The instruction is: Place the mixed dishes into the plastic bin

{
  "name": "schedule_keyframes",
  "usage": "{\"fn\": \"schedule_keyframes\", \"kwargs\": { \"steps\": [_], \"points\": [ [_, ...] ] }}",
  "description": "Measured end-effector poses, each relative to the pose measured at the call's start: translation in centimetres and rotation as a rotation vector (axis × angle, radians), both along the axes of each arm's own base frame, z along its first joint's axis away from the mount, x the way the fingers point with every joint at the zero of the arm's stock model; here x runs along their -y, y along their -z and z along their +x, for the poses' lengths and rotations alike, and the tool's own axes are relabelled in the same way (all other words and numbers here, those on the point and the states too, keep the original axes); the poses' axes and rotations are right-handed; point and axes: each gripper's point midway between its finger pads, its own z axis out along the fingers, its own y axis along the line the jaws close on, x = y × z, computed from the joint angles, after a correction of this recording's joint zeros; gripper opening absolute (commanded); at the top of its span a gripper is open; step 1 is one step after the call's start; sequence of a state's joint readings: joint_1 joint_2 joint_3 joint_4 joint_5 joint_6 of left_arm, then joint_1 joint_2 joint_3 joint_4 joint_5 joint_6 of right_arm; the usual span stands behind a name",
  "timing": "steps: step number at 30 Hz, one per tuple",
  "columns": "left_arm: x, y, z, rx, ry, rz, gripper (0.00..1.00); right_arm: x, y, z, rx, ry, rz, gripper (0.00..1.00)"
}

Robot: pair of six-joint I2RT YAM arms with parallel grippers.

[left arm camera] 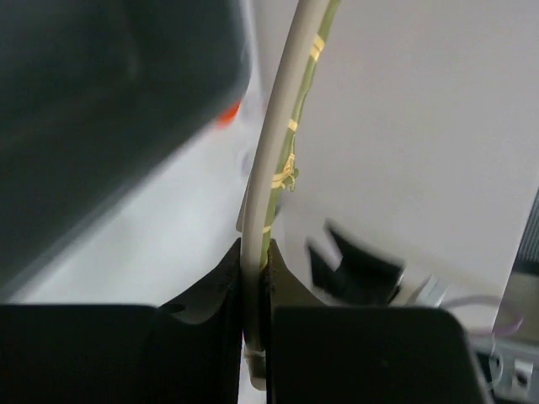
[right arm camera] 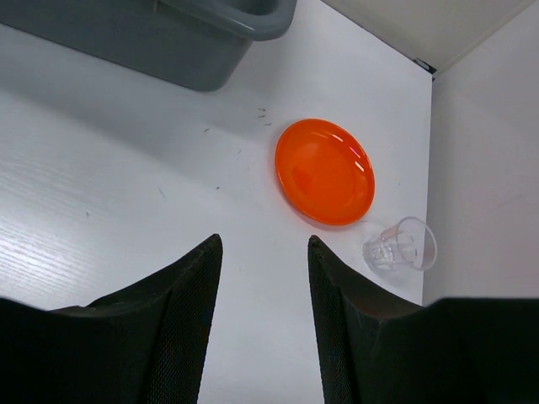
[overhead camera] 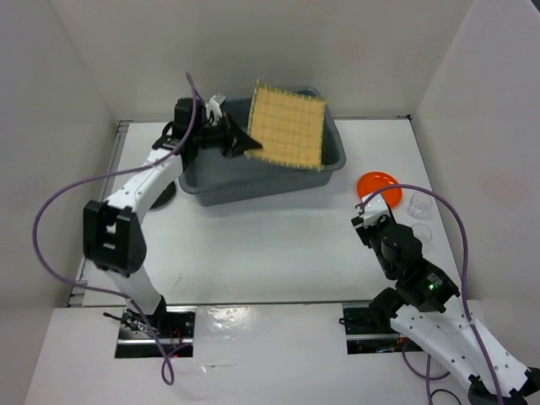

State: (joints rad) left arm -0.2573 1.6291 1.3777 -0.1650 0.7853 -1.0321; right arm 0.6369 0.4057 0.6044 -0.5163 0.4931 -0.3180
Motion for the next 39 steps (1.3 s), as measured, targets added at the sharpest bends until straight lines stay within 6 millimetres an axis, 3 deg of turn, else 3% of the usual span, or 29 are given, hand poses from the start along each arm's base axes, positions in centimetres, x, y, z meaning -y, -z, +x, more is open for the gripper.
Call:
{"fn": "schedule_keyframes", "kwargs": {
  "steps": [3, 5, 8, 10, 13, 18, 21, 23, 24, 26, 27, 28, 30, 32, 33, 36, 39],
  "points": [
    [1.2, -2.5, 6.9, 0.066, -0.078, -0.040, 0.00, 0.0, 0.2, 0.0, -0.002, -0.001, -0.002, 0.51],
    [1.4, -3.0, 10.5, 0.091, -0.134, -0.058, 0.00, 0.0, 0.3, 0.0, -0.003, -0.001, -0.003, 0.51],
    [1.5, -1.7, 14.2, 0.067, -0.194, -0.067, 0.00, -0.1, 0.2, 0.0, -0.001, -0.005, 0.000, 0.51],
    [1.3, 0.5, 16.2, 0.029, -0.234, -0.057, 0.00, 0.0, 0.3, 0.0, -0.002, -0.004, -0.002, 0.51],
    [1.2, 5.3, 17.8, -0.065, -0.279, -0.024, 0.00, 0.1, 0.5, 0.0, -0.004, -0.001, -0.004, 0.51],
    [1.8, 13.5, 18.5, -0.227, -0.302, 0.035, 0.00, 0.3, 0.8, 0.1, -0.010, 0.005, -0.014, 0.51],
    [2.5, 16.8, 18.7, -0.307, -0.297, 0.061, 0.16, 0.5, 0.8, 0.1, -0.009, 0.013, -0.014, 0.52],
    [2.9, 17.5, 19.0, -0.321, -0.280, 0.063, 0.26, 0.5, 0.8, 0.1, -0.010, 0.014, -0.015, 0.52],
    [3.1, 17.2, 19.3, -0.305, -0.268, 0.066, 0.40, 0.5, 0.8, 0.1, -0.009, 0.015, -0.016, 0.54],
    [3.3, 16.2, 19.7, -0.276, -0.248, 0.066, 0.53, 0.5, 0.8, 0.1, -0.010, 0.014, -0.016, 0.54],
    [3.5, 15.4, 19.8, -0.260, -0.238, 0.064, 0.75, 0.5, 0.8, 0.1, -0.011, 0.014, -0.017, 0.54],
    [3.6, 14.7, 19.9, -0.239, -0.227, 0.064, 0.89, 0.5, 0.8, 0.1, -0.011, 0.014, -0.017, 0.54],
    [3.8, 13.4, 20.0, -0.208, -0.214, 0.061, 1.00, 0.5, 0.9, 0.2, -0.014, 0.014, -0.019, 0.58],
    [3.7, 12.8, 20.1, -0.194, -0.211, 0.076, 1.00, 0.5, 0.9, 0.2, -0.014, 0.014, -0.020, 0.65],
    [3.6, 12.7, 20.0, -0.193, -0.215, 0.091, 1.00, 0.5, 1.0, 0.2, -0.015, 0.014, -0.020, 0.79],
    [2.8, 11.6, 20.0, -0.175, -0.232, 0.180, 1.00, 0.5, 1.2, 0.2, -0.021, 0.015, -0.023, 0.98],
    [1.9, 7.0, 21.1, -0.053, -0.267, 0.239, 1.00, 0.5, 1.8, 0.3, -0.036, 0.022, -0.033, 0.98]
  ]
}}
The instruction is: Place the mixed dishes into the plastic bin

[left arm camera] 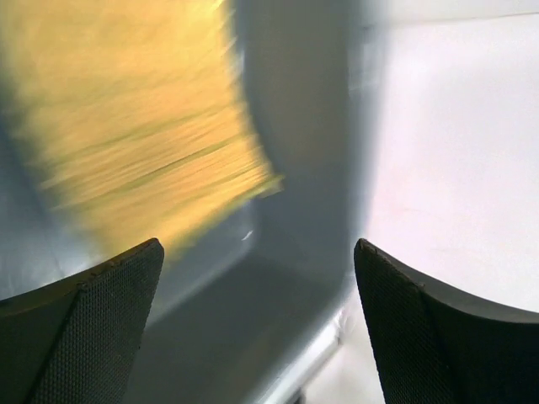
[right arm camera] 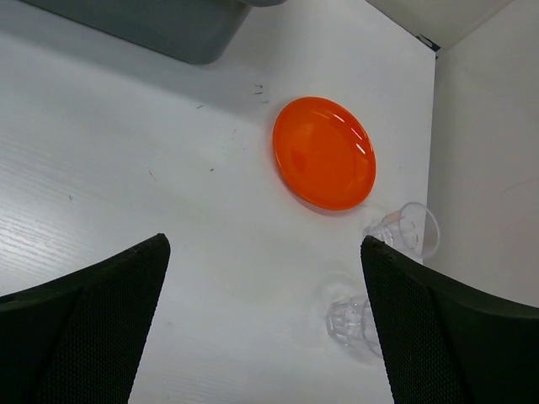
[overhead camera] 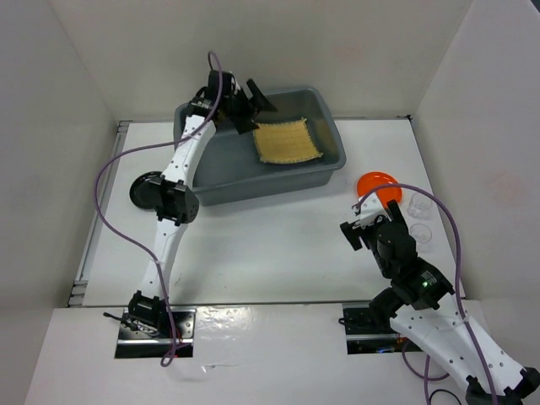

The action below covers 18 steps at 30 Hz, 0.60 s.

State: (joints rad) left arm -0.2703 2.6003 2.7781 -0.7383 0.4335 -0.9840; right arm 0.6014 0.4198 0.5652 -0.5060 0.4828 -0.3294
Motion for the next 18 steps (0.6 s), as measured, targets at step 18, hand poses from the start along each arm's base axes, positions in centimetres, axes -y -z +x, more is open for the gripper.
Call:
{"fn": "schedule_keyframes", "kwargs": {
  "steps": [18],
  "points": [
    [-6.0, -6.9, -6.6, 0.107, -0.034, 0.396, 1.00, 3.0, 0.2, 4.4, -0.172, 0.078, -0.239, 0.98]
  ]
}}
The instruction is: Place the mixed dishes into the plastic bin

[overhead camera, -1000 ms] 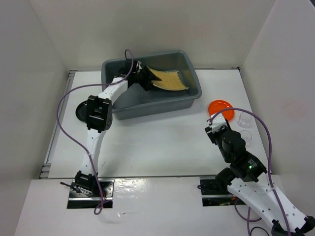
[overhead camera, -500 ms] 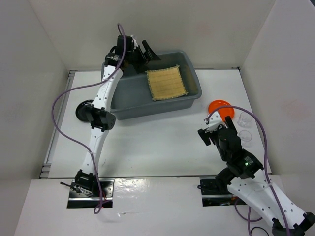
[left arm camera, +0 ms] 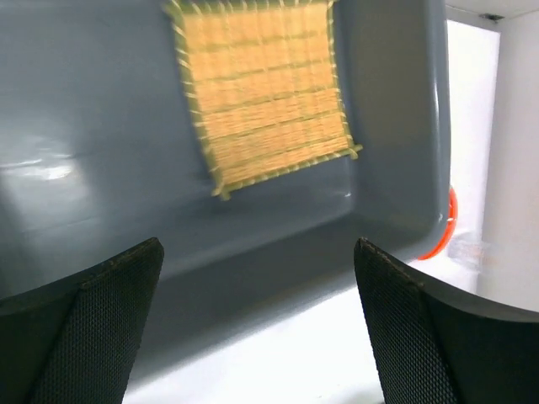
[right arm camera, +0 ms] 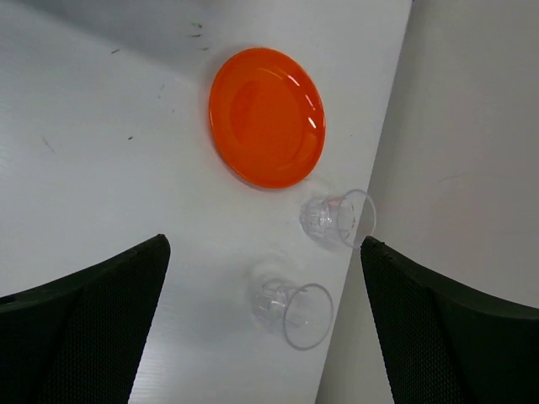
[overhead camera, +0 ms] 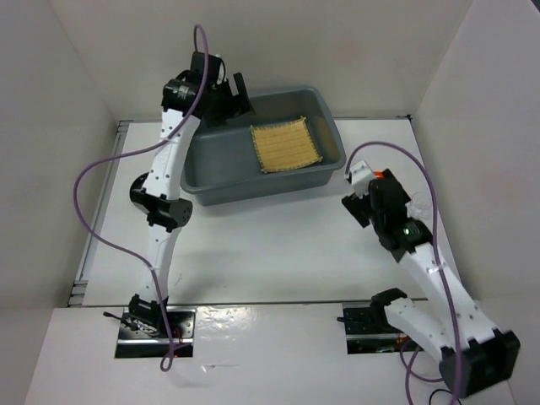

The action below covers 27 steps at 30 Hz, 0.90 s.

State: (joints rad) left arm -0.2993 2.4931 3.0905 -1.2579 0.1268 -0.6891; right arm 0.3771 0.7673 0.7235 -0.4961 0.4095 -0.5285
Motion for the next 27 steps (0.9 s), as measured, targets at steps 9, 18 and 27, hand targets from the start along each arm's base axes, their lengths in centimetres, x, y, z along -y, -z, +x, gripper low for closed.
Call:
{"fn": "schedule_keyframes", "kwargs": {
  "steps": [9, 18, 27],
  "points": [
    [-3.8, -13.8, -13.7, 0.235, -0.023, 0.186, 1.00, 2.9, 7.9, 6.2, -0.396, 0.000, -0.051, 0.97],
    [-10.5, -5.6, -23.1, 0.093, -0.109, 0.173, 1.00, 2.8, 12.5, 8.6, -0.566, -0.106, 0.014, 0.97],
    [-11.6, -3.8, -29.2, 0.106, -0.138, 0.060, 1.00, 3.8, 16.2, 8.4, -0.613, -0.077, 0.018, 0.88]
  ]
}}
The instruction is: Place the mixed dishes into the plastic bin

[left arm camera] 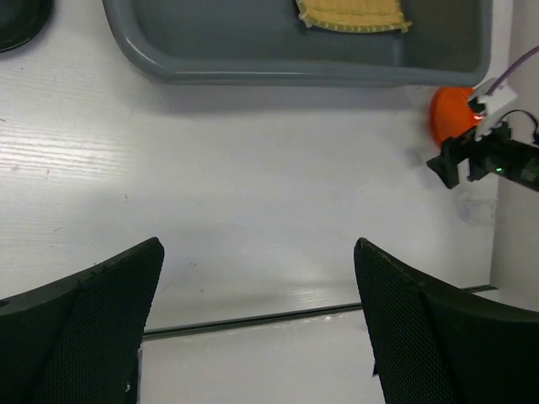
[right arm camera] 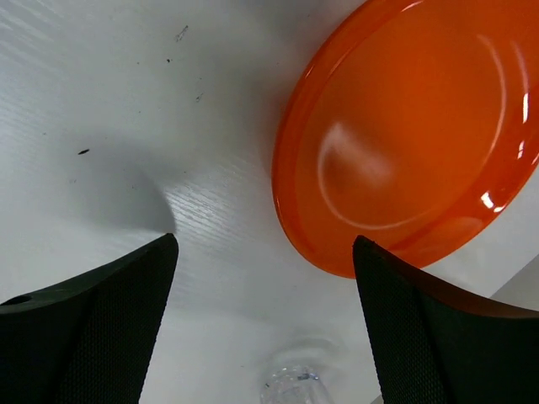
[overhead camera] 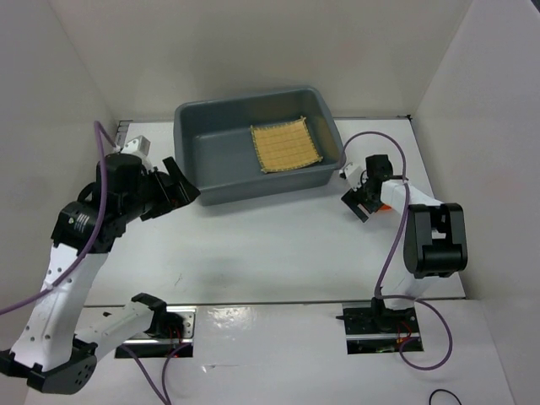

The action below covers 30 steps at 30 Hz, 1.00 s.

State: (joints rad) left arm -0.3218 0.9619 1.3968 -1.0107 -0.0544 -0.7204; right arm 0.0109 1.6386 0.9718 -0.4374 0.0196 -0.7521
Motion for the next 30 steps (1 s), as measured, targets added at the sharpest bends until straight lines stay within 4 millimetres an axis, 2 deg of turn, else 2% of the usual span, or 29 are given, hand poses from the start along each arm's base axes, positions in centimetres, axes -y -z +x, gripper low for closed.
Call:
{"fn": "schedule_keyframes", "kwargs": {
  "steps": [4, 7, 14, 16, 20, 26, 29, 30],
  "points": [
    [-0.1, -0.6, -0.6, 0.020, -0.014, -0.029, 1.00, -0.1, 1.0, 0.1, 0.025, 0.022, -0.056, 0.80],
    [0.0, -0.3, -0.8, 0.009, -0.020, -0.044, 1.00, -0.3, 1.0, 1.2, 0.064, 0.053, -0.110, 0.75],
    [0.1, 0.2, -0.7, -0.007, -0.023, -0.046, 1.00, -0.4, 0.8, 3.9, 0.139, 0.148, -0.209, 0.71],
    [0.1, 0.2, -0.7, -0.006, -0.023, -0.047, 1.00, -0.5, 0.8, 4.2, 0.151, 0.160, -0.218, 0.63],
    [0.2, 0.1, -0.7, -0.010, -0.034, -0.061, 1.00, -0.8, 1.4, 4.3, 0.151, 0.177, -0.205, 0.41],
    [0.2, 0.2, -0.7, -0.012, -0.035, -0.062, 1.00, -1.4, 1.9, 4.4, 0.145, 0.189, -0.207, 0.27],
    [0.2, 0.3, -0.7, -0.016, -0.035, -0.061, 1.00, -1.6, 2.2, 4.4, 0.145, 0.201, -0.215, 0.15],
    [0.2, 0.3, -0.7, -0.016, -0.035, -0.061, 1.00, -1.6, 2.2, 4.4, 0.145, 0.204, -0.225, 0.08]
  ]
}}
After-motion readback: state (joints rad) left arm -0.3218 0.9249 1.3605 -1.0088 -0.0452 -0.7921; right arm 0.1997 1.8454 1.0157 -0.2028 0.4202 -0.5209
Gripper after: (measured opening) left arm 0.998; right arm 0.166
